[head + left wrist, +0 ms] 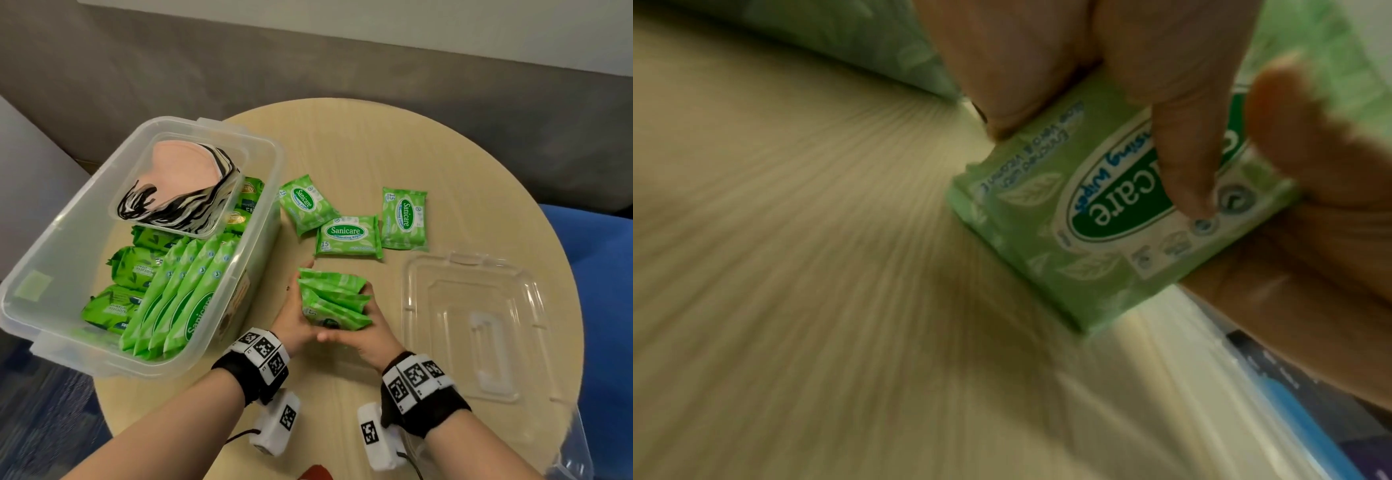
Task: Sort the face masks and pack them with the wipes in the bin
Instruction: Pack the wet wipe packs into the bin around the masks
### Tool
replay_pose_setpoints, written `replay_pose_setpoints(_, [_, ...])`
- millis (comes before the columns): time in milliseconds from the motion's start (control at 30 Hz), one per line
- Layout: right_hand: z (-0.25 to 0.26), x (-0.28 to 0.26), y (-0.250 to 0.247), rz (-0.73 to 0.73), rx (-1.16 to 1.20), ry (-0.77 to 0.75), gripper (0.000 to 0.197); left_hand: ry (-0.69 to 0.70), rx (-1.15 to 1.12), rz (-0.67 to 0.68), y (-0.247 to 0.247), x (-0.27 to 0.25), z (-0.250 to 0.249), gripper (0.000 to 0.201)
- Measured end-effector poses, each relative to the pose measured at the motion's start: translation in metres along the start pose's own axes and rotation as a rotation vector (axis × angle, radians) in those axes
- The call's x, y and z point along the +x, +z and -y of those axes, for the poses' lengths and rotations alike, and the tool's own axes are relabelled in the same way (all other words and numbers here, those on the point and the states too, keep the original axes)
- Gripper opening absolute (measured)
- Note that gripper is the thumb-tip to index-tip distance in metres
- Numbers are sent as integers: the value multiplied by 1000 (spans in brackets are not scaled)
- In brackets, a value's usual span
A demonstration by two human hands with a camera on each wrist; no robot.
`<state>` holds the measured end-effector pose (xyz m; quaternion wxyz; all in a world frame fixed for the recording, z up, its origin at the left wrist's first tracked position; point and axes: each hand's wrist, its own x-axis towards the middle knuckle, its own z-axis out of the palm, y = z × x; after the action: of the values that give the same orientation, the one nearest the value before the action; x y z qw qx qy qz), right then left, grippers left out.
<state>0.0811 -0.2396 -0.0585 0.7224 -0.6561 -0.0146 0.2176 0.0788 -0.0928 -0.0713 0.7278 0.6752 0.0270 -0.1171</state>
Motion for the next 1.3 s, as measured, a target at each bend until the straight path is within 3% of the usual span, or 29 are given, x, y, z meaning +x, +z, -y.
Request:
replay_pose_setpoints(100, [-3,-7,9,26,33,84,81,-12,32,21,-1,-1,7,111])
replay_pose_setpoints(200, [15,2,6,37,21,141,69,-63,8,-59,-5,3,17,97])
replay_pose_setpoints(267, [34,14,-1,67,-91,143,77,-89,-38,-156,-5,6,19,92])
replay_pose_setpoints(333, [55,34,-10,65,-245,100,86,-103,-41,-217,-5,9,18,100])
replay_pose_setpoints(400, [69,62,-22,-31,-416,59,57,-115,-14,-242,-5,10,17,109])
replay_pose_setpoints(467, [70,95,-36,-43,-715,90,46,-131,-10,-255,-5,10,17,107])
replay_pose_setpoints(600, [51,137,-51,40,-1228,241,58,-161,-15,-260,-5,6,17,97])
replay_pose_setpoints(833, [48,146,-41,19,-1520,227,80,-212,-69,-310,-11,3,15,103])
replay_pose_setpoints(1067, [52,112,-22,-34,-1165,311,70,-203,-95,-340,-8,5,6,67])
replay_pose_setpoints(1167, [56,86,-27,-143,-1007,312,69,-216,-112,-360,-7,5,4,68])
replay_pose_setpoints(1233, [60,67,-35,-291,-915,255,56,-227,-138,-376,-5,6,2,72])
replay_pose_setpoints(1300, [64,46,-45,-412,-618,165,38,-226,-140,-378,-4,6,1,69])
